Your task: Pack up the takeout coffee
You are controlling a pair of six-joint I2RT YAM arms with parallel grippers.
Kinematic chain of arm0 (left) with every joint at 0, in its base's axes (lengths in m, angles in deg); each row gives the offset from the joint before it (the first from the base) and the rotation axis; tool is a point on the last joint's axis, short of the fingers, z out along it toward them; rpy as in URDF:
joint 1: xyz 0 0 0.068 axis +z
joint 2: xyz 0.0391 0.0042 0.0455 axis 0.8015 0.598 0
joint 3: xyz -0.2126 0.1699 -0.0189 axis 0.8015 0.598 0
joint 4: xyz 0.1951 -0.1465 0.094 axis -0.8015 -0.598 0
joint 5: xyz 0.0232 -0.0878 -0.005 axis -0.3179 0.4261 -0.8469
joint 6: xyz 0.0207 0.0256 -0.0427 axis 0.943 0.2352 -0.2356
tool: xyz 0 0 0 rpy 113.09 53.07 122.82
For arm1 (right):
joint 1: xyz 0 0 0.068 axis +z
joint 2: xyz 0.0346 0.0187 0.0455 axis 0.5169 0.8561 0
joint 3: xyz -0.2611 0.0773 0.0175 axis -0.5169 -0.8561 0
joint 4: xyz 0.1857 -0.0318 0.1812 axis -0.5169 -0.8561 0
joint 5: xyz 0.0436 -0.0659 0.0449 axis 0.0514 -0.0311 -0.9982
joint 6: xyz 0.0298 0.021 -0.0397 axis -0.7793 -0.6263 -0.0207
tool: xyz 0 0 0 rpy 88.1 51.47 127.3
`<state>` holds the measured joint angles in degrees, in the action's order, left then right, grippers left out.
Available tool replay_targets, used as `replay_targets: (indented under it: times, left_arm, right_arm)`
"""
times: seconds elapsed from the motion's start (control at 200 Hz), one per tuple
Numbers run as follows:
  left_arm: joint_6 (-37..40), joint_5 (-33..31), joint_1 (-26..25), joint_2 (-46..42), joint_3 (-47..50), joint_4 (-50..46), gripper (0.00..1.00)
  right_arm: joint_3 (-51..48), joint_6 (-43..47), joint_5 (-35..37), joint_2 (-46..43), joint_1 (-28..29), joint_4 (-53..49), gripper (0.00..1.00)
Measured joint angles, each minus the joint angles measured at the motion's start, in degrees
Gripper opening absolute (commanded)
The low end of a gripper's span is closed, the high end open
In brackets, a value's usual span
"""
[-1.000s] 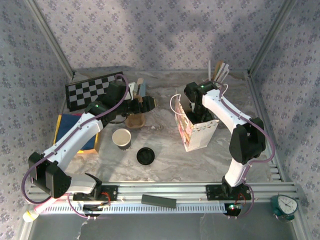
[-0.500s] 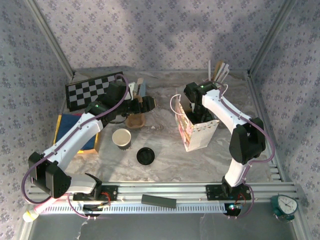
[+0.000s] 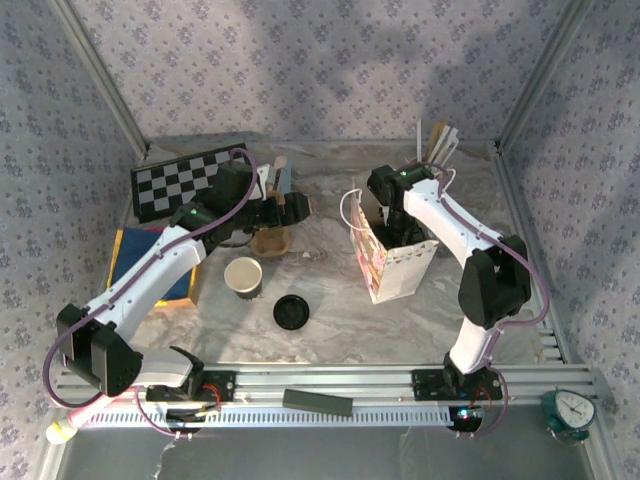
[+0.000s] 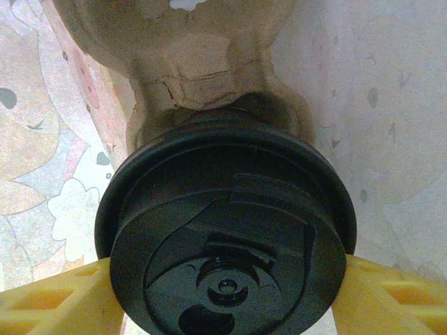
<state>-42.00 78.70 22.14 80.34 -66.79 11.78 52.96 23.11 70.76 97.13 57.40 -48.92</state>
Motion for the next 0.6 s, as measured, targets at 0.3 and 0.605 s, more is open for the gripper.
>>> replay_targets:
  times: [0.3, 0.605]
  left_arm:
    - [0.0, 0.0, 0.0, 0.0, 0.0, 0.0, 1.0]
    - [0.0, 0.0, -0.1, 0.0, 0.0, 0.0, 1.0]
  right_arm:
    - [0.0, -0.2, 0.2, 0.0, 0.0, -0.1, 0.73]
    - [0.0, -0.4, 0.2, 0.0, 0.1, -0.1, 0.73]
